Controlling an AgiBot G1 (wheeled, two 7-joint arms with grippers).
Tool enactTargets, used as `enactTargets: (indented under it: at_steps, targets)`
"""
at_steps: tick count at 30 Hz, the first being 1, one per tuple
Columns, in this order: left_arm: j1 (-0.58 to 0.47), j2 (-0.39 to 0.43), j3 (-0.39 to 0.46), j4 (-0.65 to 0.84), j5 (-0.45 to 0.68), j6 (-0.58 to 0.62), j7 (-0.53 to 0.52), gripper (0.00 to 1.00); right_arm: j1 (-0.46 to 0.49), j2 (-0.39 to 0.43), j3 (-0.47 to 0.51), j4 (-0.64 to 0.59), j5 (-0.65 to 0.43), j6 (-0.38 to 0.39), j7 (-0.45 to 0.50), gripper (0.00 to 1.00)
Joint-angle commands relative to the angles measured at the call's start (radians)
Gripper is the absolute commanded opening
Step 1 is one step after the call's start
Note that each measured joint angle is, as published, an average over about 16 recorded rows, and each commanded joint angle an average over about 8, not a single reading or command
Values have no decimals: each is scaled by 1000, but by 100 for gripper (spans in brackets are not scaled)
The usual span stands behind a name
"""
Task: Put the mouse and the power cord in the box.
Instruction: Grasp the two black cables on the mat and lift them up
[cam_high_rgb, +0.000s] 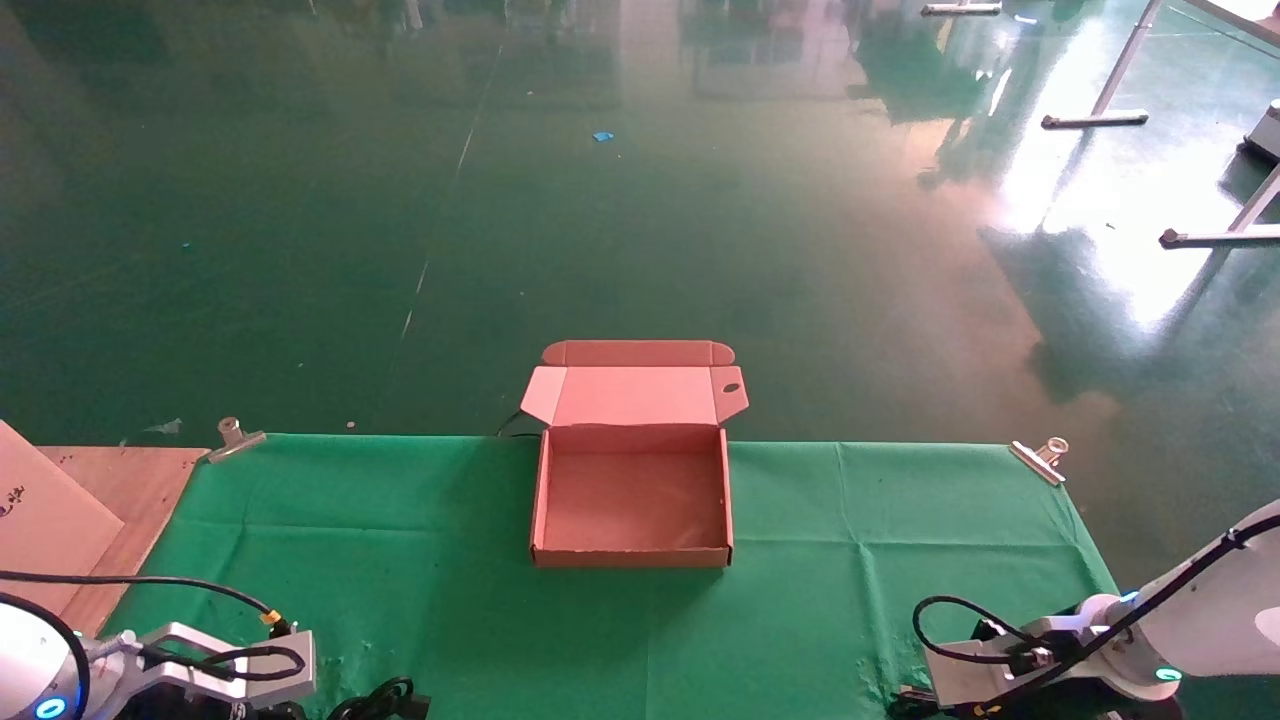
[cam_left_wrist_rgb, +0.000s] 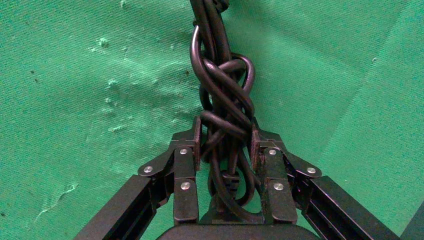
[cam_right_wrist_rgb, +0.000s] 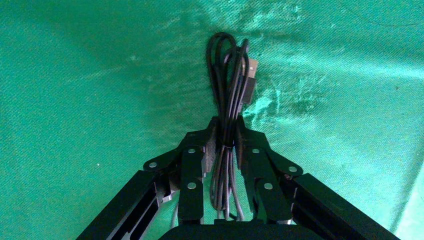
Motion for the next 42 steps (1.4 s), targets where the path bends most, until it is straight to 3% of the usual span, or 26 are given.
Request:
enactTargets:
  at_steps: [1, 10, 22, 32, 42]
  targets:
    - [-4, 0, 1, -1, 1, 1, 2, 0, 0, -1, 1, -3, 1, 0, -2, 0]
    - [-65, 9, 15, -25, 22, 24, 21, 0, 47, 18, 21, 0, 30, -53, -24, 0]
    - [-244, 72, 35, -111, 52, 104, 55, 0, 210, 31, 57, 46, 83, -163, -45, 0]
    - [-356, 187, 32, -147, 49, 82, 84, 0, 333, -33, 71, 55, 102, -188, -1, 0]
    - [-442, 265, 27, -144, 45, 9, 212, 0, 461, -119, 86, 61, 123, -195, 22, 0]
